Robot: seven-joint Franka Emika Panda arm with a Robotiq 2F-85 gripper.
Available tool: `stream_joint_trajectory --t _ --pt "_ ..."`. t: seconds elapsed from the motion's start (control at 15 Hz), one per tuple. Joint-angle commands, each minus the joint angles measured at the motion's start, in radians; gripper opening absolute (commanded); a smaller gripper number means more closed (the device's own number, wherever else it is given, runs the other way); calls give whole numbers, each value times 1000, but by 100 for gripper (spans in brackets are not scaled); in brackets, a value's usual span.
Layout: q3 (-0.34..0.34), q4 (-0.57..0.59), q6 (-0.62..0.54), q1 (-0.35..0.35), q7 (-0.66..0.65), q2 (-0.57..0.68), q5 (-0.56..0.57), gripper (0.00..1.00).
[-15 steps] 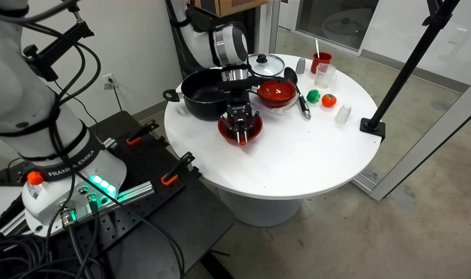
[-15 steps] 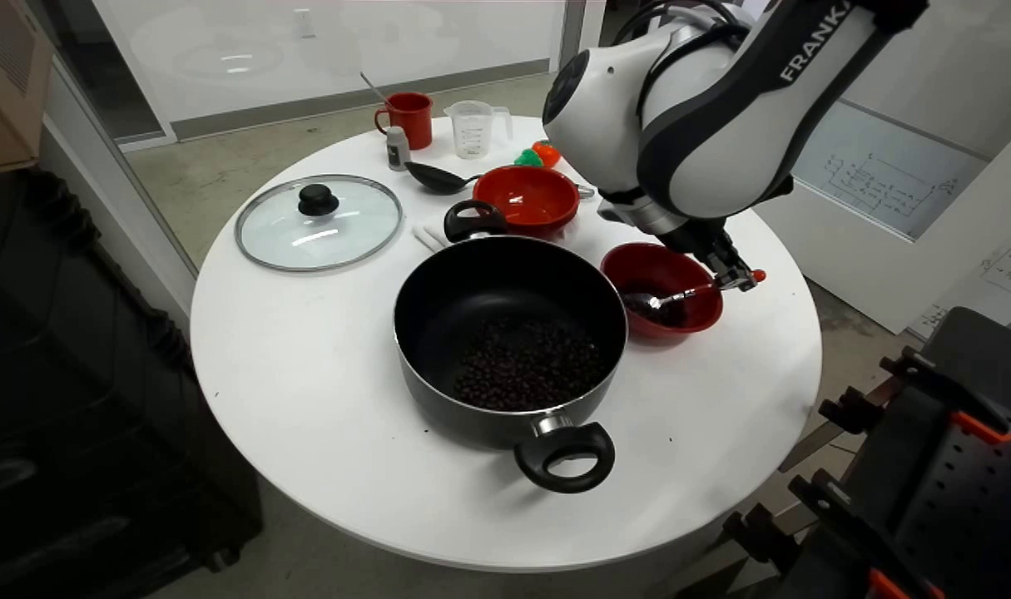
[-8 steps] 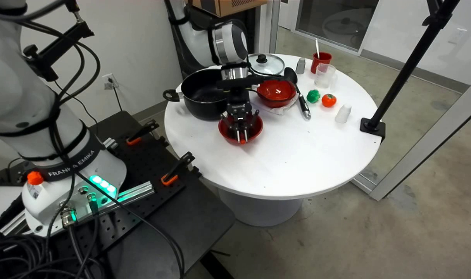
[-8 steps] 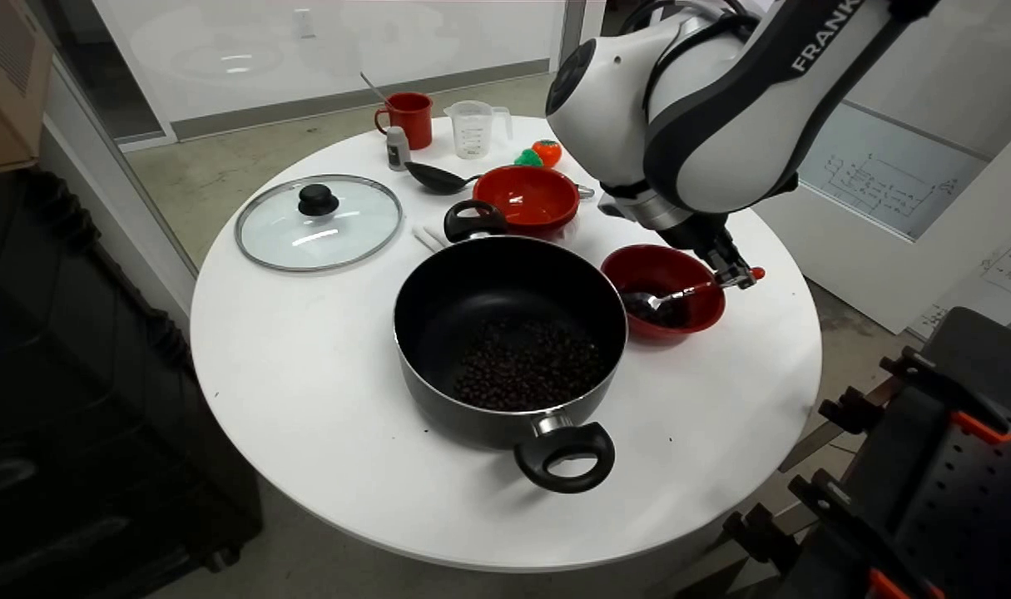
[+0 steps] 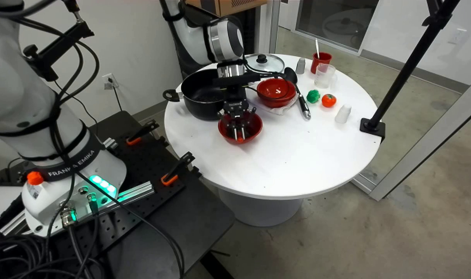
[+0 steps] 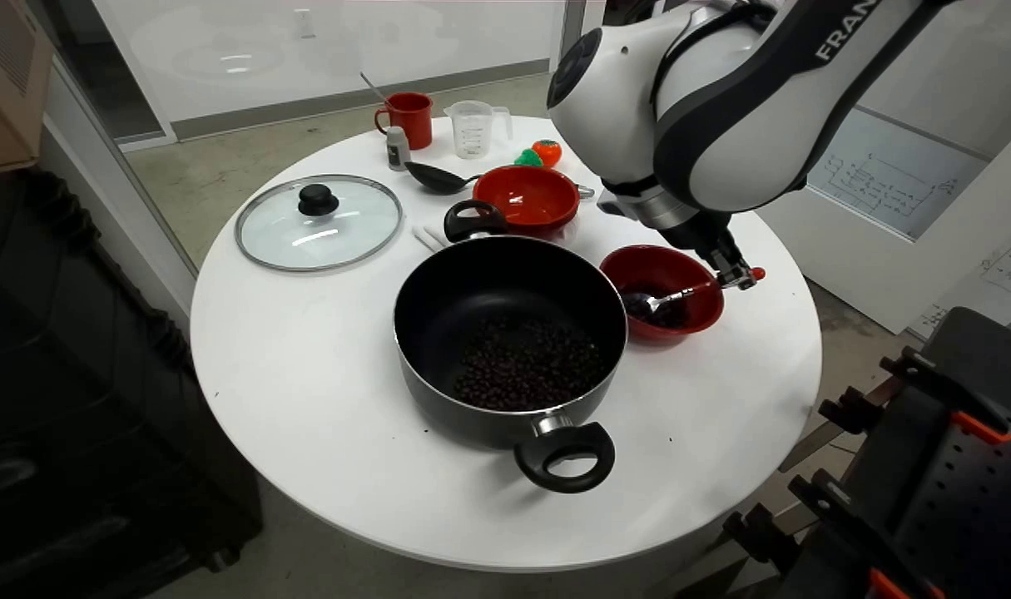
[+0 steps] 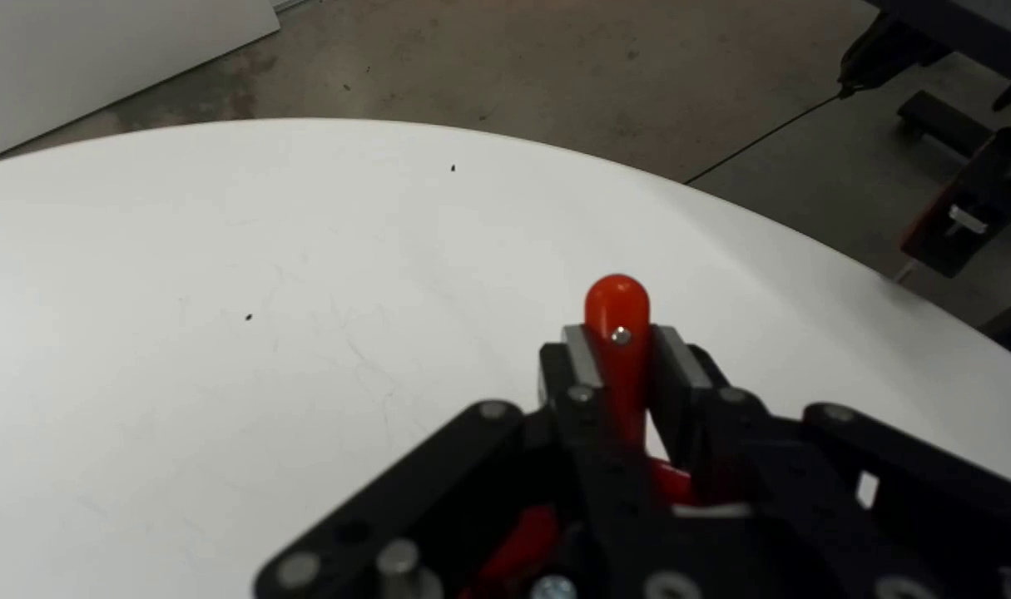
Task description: Use the spoon to put some contents of the bowl in the pot
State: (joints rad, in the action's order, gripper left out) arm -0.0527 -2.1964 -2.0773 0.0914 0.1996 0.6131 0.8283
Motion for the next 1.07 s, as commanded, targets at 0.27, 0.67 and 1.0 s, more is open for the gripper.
stream_joint_trajectory --t 0.27,0.67,1.0 --pt "36 -56 -55 11 17 -48 -27 5" --pt "50 -74 -107 37 45 -53 -42 5" --pt "46 -86 -134 39 70 -73 -69 5"
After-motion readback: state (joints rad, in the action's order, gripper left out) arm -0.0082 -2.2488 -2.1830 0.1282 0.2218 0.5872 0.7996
